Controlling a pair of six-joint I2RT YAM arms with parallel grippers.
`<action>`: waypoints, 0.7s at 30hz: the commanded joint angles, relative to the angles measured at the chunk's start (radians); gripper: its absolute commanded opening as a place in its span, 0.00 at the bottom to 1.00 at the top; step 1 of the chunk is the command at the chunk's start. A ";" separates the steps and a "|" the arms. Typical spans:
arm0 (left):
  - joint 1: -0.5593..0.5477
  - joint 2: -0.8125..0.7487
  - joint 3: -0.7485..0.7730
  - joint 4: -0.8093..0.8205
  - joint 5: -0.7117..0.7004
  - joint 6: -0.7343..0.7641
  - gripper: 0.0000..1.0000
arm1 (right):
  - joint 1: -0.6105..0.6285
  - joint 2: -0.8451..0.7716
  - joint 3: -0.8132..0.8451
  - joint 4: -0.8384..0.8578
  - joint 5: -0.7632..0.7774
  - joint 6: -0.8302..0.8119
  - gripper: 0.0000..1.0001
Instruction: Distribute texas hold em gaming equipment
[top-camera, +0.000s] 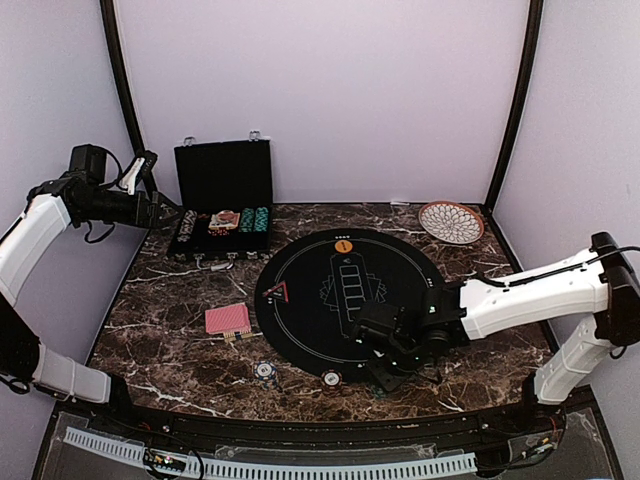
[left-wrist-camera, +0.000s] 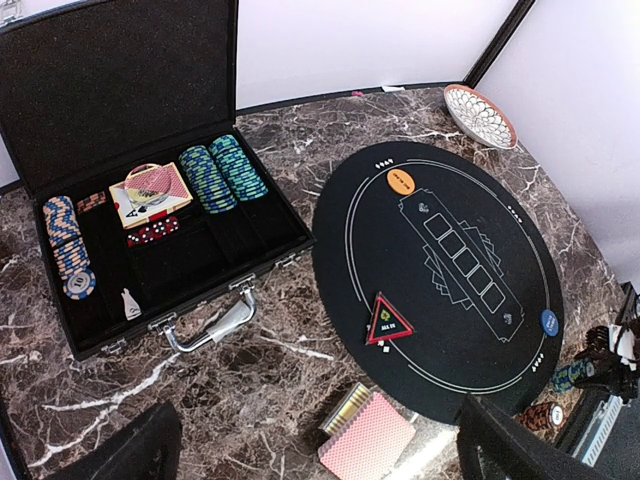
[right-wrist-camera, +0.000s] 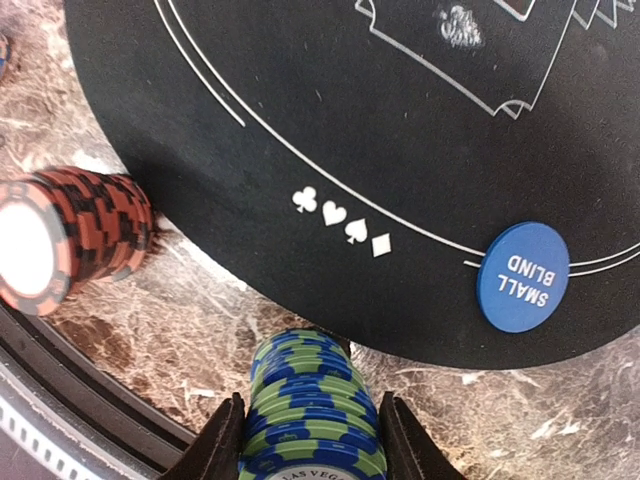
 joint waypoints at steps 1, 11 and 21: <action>0.005 -0.018 0.032 -0.023 0.020 0.010 0.99 | -0.017 -0.033 0.079 -0.057 0.032 -0.024 0.18; 0.004 -0.023 0.029 -0.036 0.020 0.019 0.99 | -0.215 0.004 0.316 -0.120 0.086 -0.141 0.16; 0.005 -0.026 0.036 -0.049 0.024 0.020 0.99 | -0.511 0.375 0.719 -0.029 0.089 -0.297 0.15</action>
